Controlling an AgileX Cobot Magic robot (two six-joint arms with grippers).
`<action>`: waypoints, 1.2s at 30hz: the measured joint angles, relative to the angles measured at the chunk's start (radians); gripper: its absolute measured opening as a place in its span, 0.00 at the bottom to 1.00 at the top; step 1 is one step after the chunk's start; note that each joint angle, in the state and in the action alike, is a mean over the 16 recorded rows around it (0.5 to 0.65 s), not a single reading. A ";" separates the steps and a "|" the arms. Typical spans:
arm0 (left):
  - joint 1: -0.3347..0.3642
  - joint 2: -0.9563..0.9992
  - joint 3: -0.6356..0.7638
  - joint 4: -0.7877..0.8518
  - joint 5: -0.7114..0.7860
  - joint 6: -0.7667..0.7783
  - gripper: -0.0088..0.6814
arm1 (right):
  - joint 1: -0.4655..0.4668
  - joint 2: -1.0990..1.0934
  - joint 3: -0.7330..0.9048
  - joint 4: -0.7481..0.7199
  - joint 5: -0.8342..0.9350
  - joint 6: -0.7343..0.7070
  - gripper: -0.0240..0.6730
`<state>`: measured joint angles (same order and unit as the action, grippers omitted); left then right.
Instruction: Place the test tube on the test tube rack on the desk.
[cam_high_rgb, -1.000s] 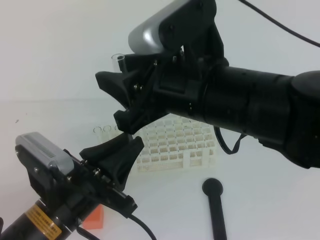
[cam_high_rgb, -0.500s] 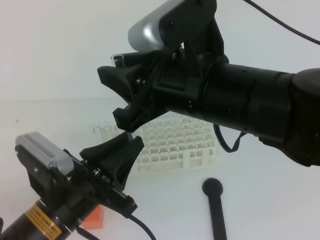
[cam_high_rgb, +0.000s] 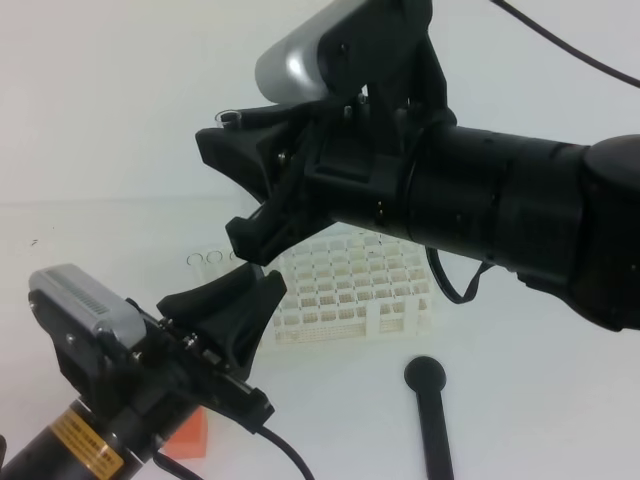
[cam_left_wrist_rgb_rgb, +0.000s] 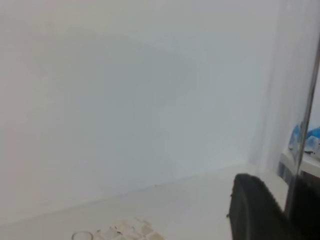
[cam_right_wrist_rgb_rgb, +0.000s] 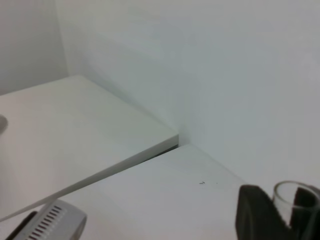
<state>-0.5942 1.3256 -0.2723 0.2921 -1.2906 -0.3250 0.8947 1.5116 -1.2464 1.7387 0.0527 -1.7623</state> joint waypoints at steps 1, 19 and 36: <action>0.000 0.000 0.002 -0.002 0.001 -0.001 0.27 | 0.000 0.000 -0.001 0.000 -0.001 -0.004 0.21; 0.000 -0.209 0.235 -0.124 -0.023 0.073 0.15 | -0.001 -0.066 -0.012 0.002 -0.171 -0.129 0.21; 0.000 -0.354 0.304 -0.152 0.012 0.097 0.01 | -0.004 -0.108 -0.018 0.007 -0.215 -0.182 0.21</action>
<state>-0.5943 0.9713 0.0314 0.1404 -1.2786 -0.2277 0.8912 1.4038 -1.2642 1.7454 -0.1621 -1.9441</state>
